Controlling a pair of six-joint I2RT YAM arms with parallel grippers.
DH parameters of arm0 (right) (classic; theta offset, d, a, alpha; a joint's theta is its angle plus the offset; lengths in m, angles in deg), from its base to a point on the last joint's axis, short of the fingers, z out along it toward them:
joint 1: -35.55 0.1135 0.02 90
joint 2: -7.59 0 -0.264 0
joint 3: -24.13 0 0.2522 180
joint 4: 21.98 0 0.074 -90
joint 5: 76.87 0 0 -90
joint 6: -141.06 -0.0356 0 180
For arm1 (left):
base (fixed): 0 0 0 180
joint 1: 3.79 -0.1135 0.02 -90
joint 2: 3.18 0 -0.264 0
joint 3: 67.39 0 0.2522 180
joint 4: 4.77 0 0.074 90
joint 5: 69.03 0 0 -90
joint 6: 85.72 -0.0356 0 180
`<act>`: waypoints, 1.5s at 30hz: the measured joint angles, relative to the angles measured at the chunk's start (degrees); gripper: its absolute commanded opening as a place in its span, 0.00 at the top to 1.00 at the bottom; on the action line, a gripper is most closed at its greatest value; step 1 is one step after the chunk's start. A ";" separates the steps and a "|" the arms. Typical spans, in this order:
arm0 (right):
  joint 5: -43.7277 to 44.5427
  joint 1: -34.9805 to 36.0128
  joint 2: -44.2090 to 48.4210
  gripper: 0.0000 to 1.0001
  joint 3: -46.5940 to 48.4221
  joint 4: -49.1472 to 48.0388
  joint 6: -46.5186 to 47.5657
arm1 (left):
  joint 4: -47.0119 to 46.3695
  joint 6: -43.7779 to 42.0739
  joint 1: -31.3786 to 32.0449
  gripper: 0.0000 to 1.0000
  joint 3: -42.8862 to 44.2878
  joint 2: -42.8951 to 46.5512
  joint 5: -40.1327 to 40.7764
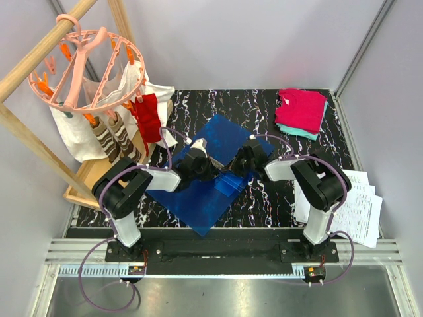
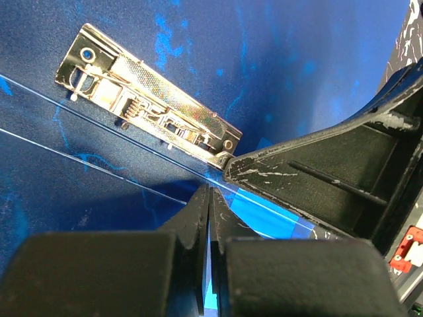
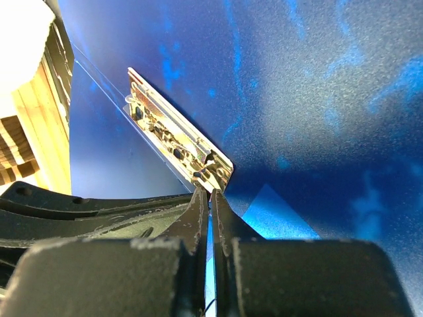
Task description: Put the files into the folder
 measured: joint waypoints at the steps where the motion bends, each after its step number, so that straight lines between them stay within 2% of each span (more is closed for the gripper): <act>1: -0.15 -0.15 0.00 1.00 0.07 0.09 -0.13 | -0.13 0.00 0.00 1.00 -0.11 0.02 0.02; 12: -3.56 -1.70 -1.36 1.00 -0.48 -3.08 -4.87 | -2.14 0.00 0.00 1.00 -0.98 -0.15 0.46; 19: -0.96 -1.53 -1.36 1.00 -1.25 -2.54 -4.96 | -2.80 -0.09 0.00 1.00 -1.97 0.50 0.98; 27: 1.53 -1.31 -1.29 1.00 -4.55 -7.93 -5.64 | -2.19 -0.37 0.00 1.00 -2.49 1.38 2.10; 39: 3.76 -2.75 -1.14 1.00 4.83 2.16 1.60 | -1.16 -0.74 0.00 1.00 -3.10 2.29 2.36; 41: 2.80 -3.21 -1.11 0.89 5.22 1.88 1.66 | -1.05 -1.22 0.00 1.00 -3.10 2.49 2.27; 43: 1.86 -3.32 -1.11 0.73 5.18 1.70 1.79 | -0.22 -2.19 0.00 0.99 -3.32 3.41 2.12; 44: 1.03 -3.32 -1.03 0.56 5.05 1.70 2.38 | 0.42 -2.78 0.00 0.97 -3.78 4.26 1.99; 45: 0.50 -3.37 -0.92 0.50 5.05 1.90 3.26 | 1.49 -3.45 0.00 0.91 -4.42 5.53 1.95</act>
